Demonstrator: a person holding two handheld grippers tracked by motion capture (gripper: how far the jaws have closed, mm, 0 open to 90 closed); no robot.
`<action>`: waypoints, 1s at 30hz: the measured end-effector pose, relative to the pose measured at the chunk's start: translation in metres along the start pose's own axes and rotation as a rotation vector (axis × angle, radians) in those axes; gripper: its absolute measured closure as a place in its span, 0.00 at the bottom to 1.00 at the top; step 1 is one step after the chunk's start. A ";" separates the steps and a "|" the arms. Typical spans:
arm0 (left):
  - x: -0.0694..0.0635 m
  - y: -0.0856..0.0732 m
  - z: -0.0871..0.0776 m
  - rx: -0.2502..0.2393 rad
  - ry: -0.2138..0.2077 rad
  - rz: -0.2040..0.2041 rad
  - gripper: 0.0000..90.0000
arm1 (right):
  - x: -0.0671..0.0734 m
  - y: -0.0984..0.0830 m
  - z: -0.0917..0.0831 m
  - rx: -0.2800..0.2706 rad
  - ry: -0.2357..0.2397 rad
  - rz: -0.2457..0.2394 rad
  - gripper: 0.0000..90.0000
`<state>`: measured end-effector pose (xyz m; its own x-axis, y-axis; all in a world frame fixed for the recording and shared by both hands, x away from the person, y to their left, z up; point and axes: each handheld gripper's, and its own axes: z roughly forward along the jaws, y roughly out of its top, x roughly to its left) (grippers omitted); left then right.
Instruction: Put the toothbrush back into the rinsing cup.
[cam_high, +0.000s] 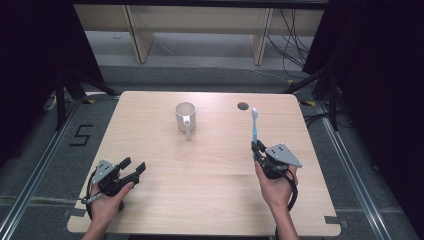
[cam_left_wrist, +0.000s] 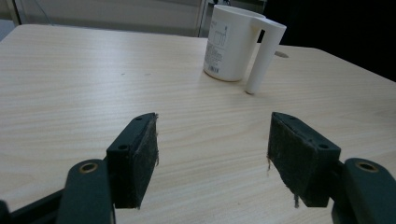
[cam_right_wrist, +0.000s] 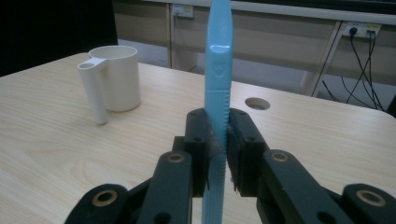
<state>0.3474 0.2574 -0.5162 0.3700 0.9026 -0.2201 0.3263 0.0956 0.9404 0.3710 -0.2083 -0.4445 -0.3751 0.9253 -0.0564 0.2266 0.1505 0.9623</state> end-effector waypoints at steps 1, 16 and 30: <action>0.000 0.001 0.000 -0.010 -0.006 -0.004 0.36 | 0.002 0.000 0.000 0.005 0.003 0.015 0.88; -0.010 0.016 0.000 -0.045 -0.037 0.006 0.37 | 0.015 0.007 0.007 -0.038 0.048 0.020 0.88; -0.030 0.043 0.010 -0.068 -0.105 0.048 0.38 | 0.026 0.018 0.009 -0.067 0.074 0.025 0.89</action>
<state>0.3594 0.2301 -0.4722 0.4739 0.8583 -0.1966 0.2471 0.0846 0.9653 0.3738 -0.1784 -0.4313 -0.4363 0.8997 -0.0141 0.1772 0.1013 0.9789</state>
